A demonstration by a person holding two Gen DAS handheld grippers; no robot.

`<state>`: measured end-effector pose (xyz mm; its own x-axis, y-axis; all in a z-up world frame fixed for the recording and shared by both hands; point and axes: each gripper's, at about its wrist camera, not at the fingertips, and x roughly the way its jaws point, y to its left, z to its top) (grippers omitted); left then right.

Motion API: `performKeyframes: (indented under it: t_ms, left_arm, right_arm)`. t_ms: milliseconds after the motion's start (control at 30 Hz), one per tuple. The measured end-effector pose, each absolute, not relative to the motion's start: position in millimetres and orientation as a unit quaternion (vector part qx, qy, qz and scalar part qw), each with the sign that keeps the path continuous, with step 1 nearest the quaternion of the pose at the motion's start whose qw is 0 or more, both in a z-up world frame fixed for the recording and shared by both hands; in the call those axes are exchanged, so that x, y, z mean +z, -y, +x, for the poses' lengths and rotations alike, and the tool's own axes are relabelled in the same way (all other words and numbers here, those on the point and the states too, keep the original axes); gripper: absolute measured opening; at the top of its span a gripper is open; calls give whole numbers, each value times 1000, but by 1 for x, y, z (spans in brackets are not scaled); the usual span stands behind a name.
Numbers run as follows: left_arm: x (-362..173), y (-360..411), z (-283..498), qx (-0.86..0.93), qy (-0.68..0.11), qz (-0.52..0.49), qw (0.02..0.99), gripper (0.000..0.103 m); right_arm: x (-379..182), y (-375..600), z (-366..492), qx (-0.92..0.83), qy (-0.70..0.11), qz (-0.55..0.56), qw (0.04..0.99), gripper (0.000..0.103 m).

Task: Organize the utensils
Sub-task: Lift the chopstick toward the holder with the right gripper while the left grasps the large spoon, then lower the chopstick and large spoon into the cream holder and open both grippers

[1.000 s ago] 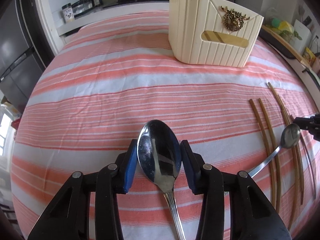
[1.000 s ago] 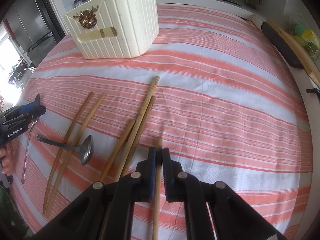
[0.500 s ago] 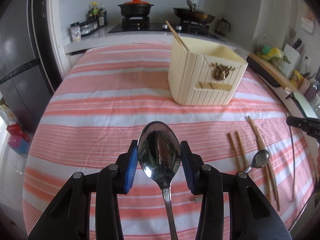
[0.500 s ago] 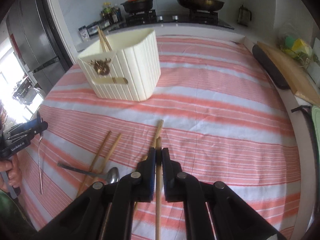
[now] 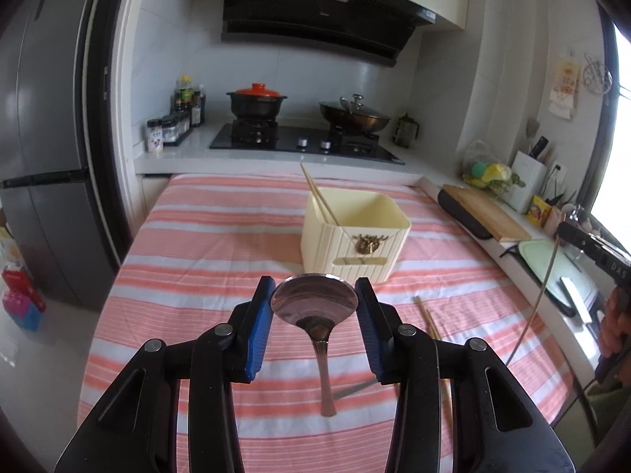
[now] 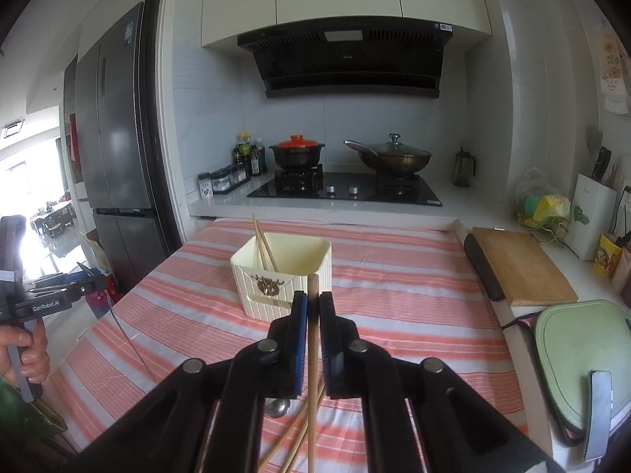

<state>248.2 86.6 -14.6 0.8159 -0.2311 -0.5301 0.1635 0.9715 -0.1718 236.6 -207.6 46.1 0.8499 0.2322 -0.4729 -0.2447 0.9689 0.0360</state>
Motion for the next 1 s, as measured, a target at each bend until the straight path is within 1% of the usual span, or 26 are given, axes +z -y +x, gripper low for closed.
performKeyframes:
  t_ms: [167,300,467,567,700,767,833,900,1000]
  left_arm:
    - [1,-82,257,-123,-290,-61,947,41]
    - [15,-80,277,-135,-297,-72,942,41]
    - [51,-76,314,-136,-276,-72,949,41]
    - [76,-72,346,-125,-258,-67,956,41]
    - [100,-64,391,-99,-224,-59,968,41]
    - [101,-61,415,-86,-214,-55,972,41]
    - [92,-58,439,-83,-223,-61,969,41]
    - [76,-56,464,-84,-246,-70,963,41]
    - [43,-50,492,-84,-286,-72,952,41]
  right_arm:
    - [52,211,243,132,-231,13,964,6]
    - [50,209,267,142,-244,25,959,6]
    - [67,197,310,157,-235,39,958,6]
    - [88,186,344,164,-215,43,962,6]
    - [117,166,387,164,-162,30,973,6]
    - [124,154,406,162,-138,20,977,6]
    - [123,143,425,157,-121,4,980,6]
    - [112,135,446,157,-127,-7,979,6]
    - [82,126,474,161,-159,-18,974,6]
